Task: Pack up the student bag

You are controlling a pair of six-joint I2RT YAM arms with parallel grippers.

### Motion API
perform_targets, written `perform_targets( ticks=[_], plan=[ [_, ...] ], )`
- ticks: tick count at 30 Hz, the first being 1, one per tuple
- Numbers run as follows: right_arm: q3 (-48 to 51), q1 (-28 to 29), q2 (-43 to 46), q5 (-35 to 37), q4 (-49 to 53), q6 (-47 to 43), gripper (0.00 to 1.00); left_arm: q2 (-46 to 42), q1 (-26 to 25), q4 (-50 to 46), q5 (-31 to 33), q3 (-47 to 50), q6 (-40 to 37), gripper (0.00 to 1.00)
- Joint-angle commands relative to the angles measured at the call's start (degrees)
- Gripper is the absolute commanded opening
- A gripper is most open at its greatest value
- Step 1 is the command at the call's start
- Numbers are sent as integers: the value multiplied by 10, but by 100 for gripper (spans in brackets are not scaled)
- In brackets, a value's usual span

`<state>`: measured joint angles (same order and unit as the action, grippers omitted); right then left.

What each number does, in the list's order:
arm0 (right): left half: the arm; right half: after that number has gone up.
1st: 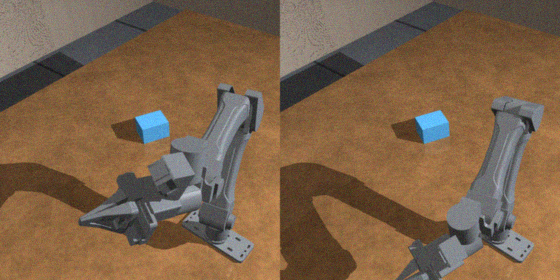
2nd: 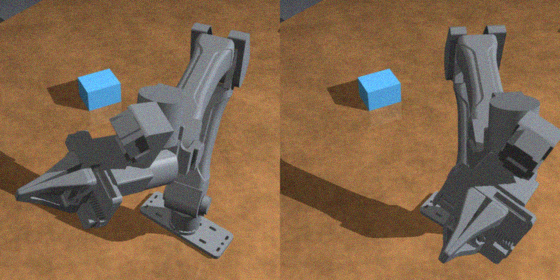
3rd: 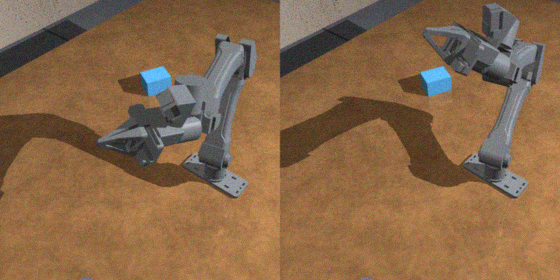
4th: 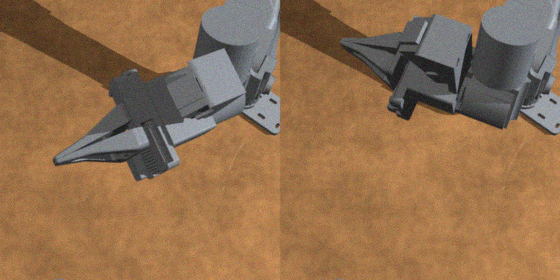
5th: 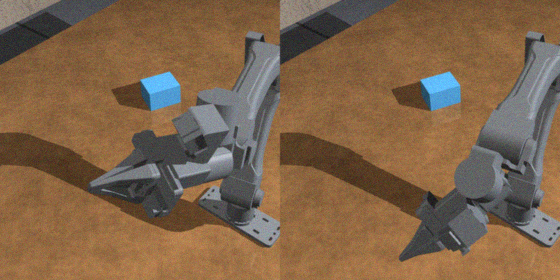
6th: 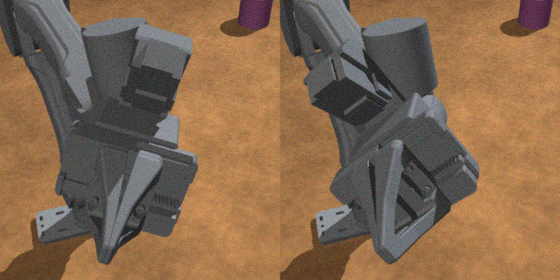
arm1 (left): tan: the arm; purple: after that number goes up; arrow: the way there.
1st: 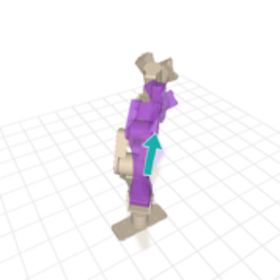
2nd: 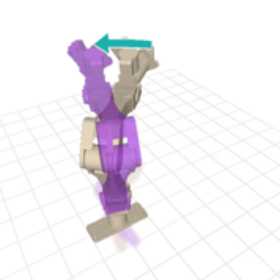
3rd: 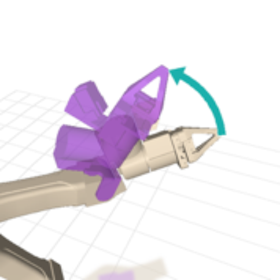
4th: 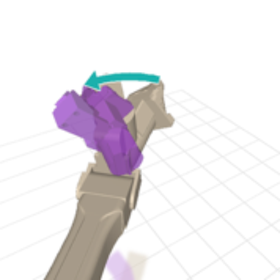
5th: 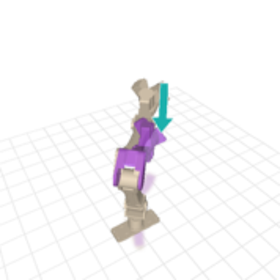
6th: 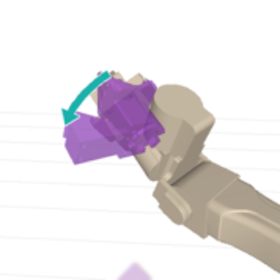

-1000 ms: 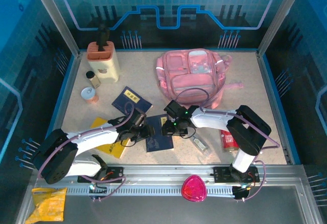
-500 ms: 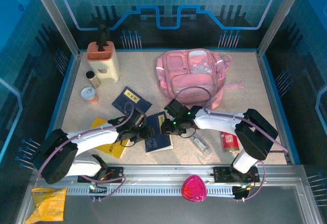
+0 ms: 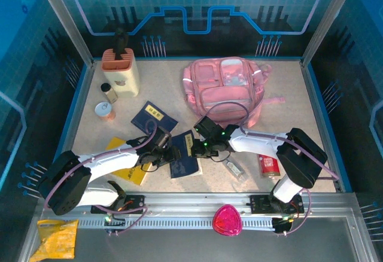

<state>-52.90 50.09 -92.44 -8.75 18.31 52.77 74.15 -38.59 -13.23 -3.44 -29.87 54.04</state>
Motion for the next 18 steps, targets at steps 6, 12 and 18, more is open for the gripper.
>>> perform_targets(
  ticks=[6,12,18],
  plan=[
    [3,-1,40,-22,-27,-6,5,-11,-3,2,-6,-11,-1,48],
    [6,-3,88,-16,-21,-10,0,-72,8,-20,-7,-22,0,59],
    [5,-17,162,-14,4,-18,0,-152,65,-102,-42,-69,-37,66]
  ],
)
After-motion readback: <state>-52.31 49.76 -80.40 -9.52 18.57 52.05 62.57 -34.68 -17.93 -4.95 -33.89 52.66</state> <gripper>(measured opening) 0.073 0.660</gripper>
